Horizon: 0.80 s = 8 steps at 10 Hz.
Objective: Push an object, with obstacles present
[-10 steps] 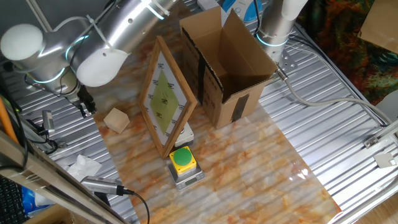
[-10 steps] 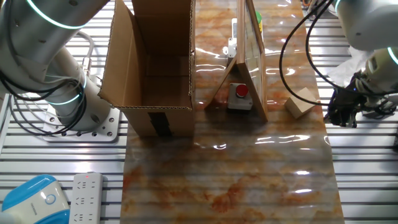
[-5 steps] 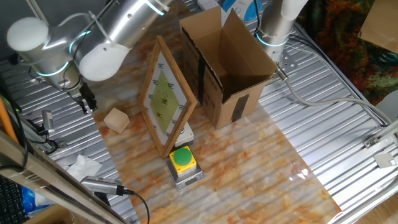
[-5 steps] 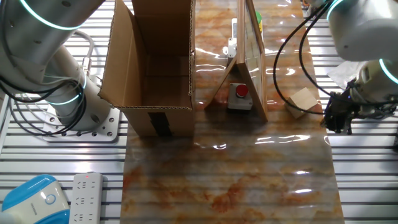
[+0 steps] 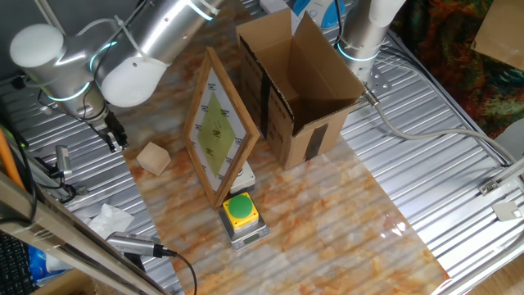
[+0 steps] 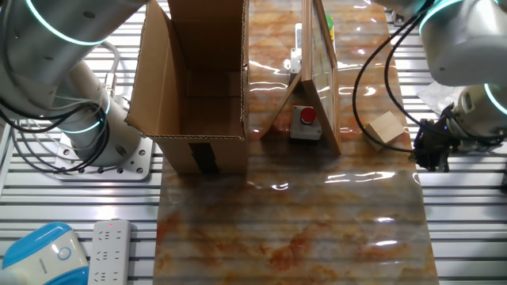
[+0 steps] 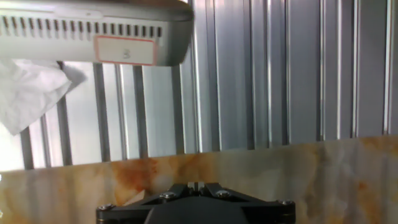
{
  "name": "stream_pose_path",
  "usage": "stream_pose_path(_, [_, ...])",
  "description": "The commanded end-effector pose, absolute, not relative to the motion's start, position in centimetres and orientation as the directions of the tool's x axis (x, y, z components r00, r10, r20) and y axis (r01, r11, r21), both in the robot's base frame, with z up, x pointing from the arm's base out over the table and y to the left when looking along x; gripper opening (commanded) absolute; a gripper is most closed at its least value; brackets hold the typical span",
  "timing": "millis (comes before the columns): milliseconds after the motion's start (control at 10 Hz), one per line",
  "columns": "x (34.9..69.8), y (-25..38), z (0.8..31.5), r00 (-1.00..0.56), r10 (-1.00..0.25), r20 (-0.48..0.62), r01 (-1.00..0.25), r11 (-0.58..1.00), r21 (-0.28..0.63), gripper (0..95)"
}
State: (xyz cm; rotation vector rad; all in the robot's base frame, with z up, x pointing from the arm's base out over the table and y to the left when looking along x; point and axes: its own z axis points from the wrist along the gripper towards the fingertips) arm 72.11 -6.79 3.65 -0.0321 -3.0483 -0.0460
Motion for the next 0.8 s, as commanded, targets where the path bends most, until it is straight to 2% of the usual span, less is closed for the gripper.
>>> stream_pose_path(100, [72.05, -6.72, 3.70, -0.994, 0.032, 0.102, 0.035, 0.999, 0.031, 0.0])
stream_pose_path(800, [72.06, -6.76, 3.83, -0.993, 0.062, 0.099, 0.061, 0.998, -0.017, 0.0])
